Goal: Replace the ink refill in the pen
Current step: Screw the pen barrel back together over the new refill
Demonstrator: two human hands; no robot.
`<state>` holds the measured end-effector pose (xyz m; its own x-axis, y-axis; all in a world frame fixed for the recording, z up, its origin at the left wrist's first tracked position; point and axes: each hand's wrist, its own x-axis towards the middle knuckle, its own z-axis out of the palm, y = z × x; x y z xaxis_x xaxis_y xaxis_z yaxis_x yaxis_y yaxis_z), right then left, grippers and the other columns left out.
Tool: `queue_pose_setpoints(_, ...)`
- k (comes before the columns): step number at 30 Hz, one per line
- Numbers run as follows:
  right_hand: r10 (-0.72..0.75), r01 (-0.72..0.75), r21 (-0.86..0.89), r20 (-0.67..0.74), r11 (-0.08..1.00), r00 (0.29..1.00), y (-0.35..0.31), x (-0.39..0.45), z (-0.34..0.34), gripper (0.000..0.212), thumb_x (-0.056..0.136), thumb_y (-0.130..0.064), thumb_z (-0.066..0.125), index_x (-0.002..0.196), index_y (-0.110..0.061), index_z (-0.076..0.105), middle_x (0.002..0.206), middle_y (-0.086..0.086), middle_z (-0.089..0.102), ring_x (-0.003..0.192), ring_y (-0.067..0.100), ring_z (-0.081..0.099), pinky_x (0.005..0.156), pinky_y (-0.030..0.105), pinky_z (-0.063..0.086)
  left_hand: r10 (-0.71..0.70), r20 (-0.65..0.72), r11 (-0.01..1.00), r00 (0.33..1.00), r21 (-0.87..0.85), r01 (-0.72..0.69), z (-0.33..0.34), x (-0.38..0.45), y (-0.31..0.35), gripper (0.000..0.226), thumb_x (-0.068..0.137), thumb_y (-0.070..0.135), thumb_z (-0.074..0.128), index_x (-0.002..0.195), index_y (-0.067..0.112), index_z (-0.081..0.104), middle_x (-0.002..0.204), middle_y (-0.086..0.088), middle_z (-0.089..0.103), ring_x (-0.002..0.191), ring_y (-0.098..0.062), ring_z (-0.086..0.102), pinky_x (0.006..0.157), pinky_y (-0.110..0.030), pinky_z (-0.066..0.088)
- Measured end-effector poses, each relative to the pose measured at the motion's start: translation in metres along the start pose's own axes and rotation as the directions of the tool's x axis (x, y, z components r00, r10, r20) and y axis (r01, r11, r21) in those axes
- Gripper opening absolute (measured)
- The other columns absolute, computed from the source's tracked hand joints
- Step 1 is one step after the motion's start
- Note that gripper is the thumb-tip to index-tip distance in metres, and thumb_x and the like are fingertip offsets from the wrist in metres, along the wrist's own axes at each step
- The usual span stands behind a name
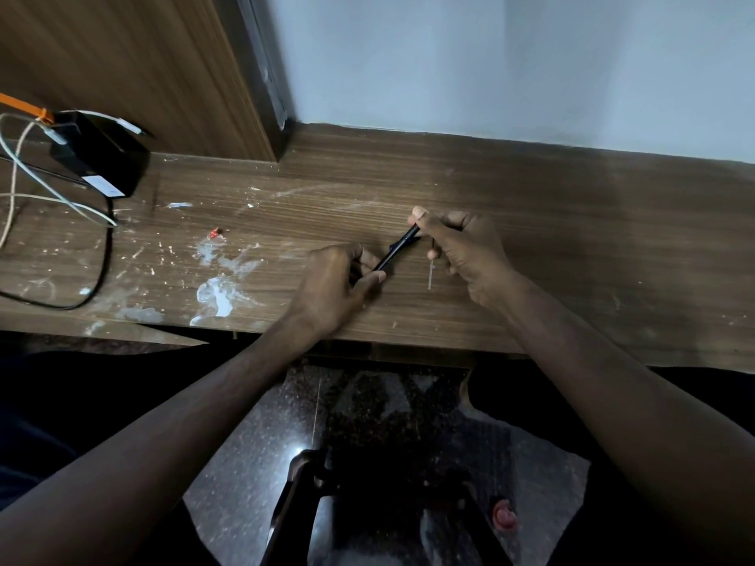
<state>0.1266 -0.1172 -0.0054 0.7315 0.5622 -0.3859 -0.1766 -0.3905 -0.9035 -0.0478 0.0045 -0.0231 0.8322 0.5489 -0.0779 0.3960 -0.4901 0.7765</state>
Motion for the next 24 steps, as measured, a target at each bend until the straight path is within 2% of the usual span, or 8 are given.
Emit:
queue_pose_setpoints(3, -0.055, 0.055, -0.090, 0.012, 0.994, 0.998, -0.003, 0.001, -0.005, 0.033, 0.098, -0.050, 0.071, 0.104, -0.019, 0.081, 0.092, -0.006, 0.083, 0.065, 0.002, 0.069, 0.054, 0.019, 0.052, -0.004, -0.053, 0.999, 0.999, 0.040, 0.006, -0.003, 0.002, -0.002, 0.004, 0.093, 0.019, 0.077, 0.096, 0.017, 0.077, 0.079, 0.009, 0.075, 0.069, -0.001, 0.070, 0.068, -0.009, 0.052)
queue_pose_setpoints(6, -0.222, 0.175, -0.394, -0.078, 0.902, 0.972, -0.002, 0.006, -0.009, 0.033, 0.103, -0.046, 0.064, 0.109, -0.018, 0.081, 0.095, -0.005, 0.080, 0.085, 0.013, 0.075, 0.078, 0.031, 0.059, -0.044, -0.085, 0.996, 0.995, 0.070, 0.050, -0.006, 0.005, -0.005, 0.003, 0.093, 0.020, 0.078, 0.091, 0.018, 0.076, 0.080, 0.002, 0.078, 0.072, -0.012, 0.073, 0.069, -0.014, 0.052)
queue_pose_setpoints(9, -0.401, 0.325, -0.644, 0.031, 0.692, 0.915, 0.002, 0.007, -0.012, 0.024, 0.102, -0.032, 0.069, 0.117, -0.016, 0.079, 0.108, -0.002, 0.078, 0.093, 0.011, 0.071, 0.085, 0.024, 0.055, -0.061, -0.117, 0.994, 0.991, 0.081, 0.071, -0.010, 0.004, -0.009, 0.013, 0.092, 0.018, 0.078, 0.084, 0.025, 0.070, 0.076, 0.007, 0.071, 0.067, -0.006, 0.067, 0.063, 0.000, 0.041)
queue_pose_setpoints(11, -0.447, 0.441, -0.758, 0.221, 0.481, 0.867, 0.008, 0.007, -0.009, 0.024, 0.099, -0.025, 0.073, 0.120, -0.014, 0.077, 0.113, 0.002, 0.074, 0.100, 0.017, 0.069, 0.093, 0.033, 0.055, -0.059, -0.133, 0.994, 0.989, 0.084, 0.070, -0.012, 0.003, -0.009, 0.018, 0.091, 0.017, 0.079, 0.084, 0.028, 0.066, 0.075, 0.009, 0.068, 0.065, 0.004, 0.061, 0.062, 0.003, 0.039)
queue_pose_setpoints(13, -0.438, 0.527, -0.771, 0.359, 0.359, 0.824, 0.016, 0.005, -0.005, 0.031, 0.098, -0.020, 0.073, 0.127, -0.013, 0.075, 0.121, 0.002, 0.071, 0.116, 0.024, 0.063, 0.106, 0.042, 0.049, -0.059, -0.138, 0.992, 0.989, 0.100, 0.073, -0.012, 0.003, -0.009, 0.018, 0.091, 0.018, 0.079, 0.085, 0.028, 0.066, 0.073, 0.013, 0.065, 0.066, 0.011, 0.056, 0.062, 0.003, 0.038)
queue_pose_setpoints(16, -0.433, 0.571, -0.761, 0.423, 0.308, 0.796, 0.023, 0.004, -0.001, 0.041, 0.100, -0.017, 0.069, 0.141, -0.018, 0.068, 0.132, -0.004, 0.069, 0.131, 0.024, 0.053, 0.119, 0.043, 0.038, -0.065, -0.127, 0.987, 0.990, 0.135, 0.082, -0.012, 0.003, -0.010, 0.010, 0.092, 0.024, 0.079, 0.088, 0.027, 0.070, 0.074, 0.013, 0.065, 0.066, 0.002, 0.061, 0.061, 0.001, 0.038)
queue_pose_setpoints(20, -0.425, 0.580, -0.773, 0.449, 0.257, 0.786, 0.028, 0.004, 0.000, 0.034, 0.101, -0.016, 0.066, 0.134, -0.019, 0.073, 0.125, -0.004, 0.072, 0.126, 0.025, 0.054, 0.114, 0.038, 0.036, -0.070, -0.120, 0.986, 0.990, 0.140, 0.087, -0.011, 0.003, -0.011, 0.006, 0.092, 0.026, 0.079, 0.092, 0.021, 0.076, 0.080, 0.010, 0.070, 0.074, -0.007, 0.067, 0.063, 0.000, 0.037)
queue_pose_setpoints(24, -0.444, 0.621, -0.751, 0.488, 0.227, 0.752, 0.030, 0.005, 0.001, 0.021, 0.099, -0.008, 0.067, 0.117, -0.011, 0.077, 0.111, 0.004, 0.074, 0.112, 0.025, 0.061, 0.107, 0.033, 0.040, -0.067, -0.121, 0.989, 0.990, 0.125, 0.082, -0.011, 0.004, -0.010, 0.008, 0.091, 0.024, 0.080, 0.087, 0.026, 0.073, 0.074, 0.016, 0.065, 0.068, 0.008, 0.060, 0.063, 0.004, 0.038)
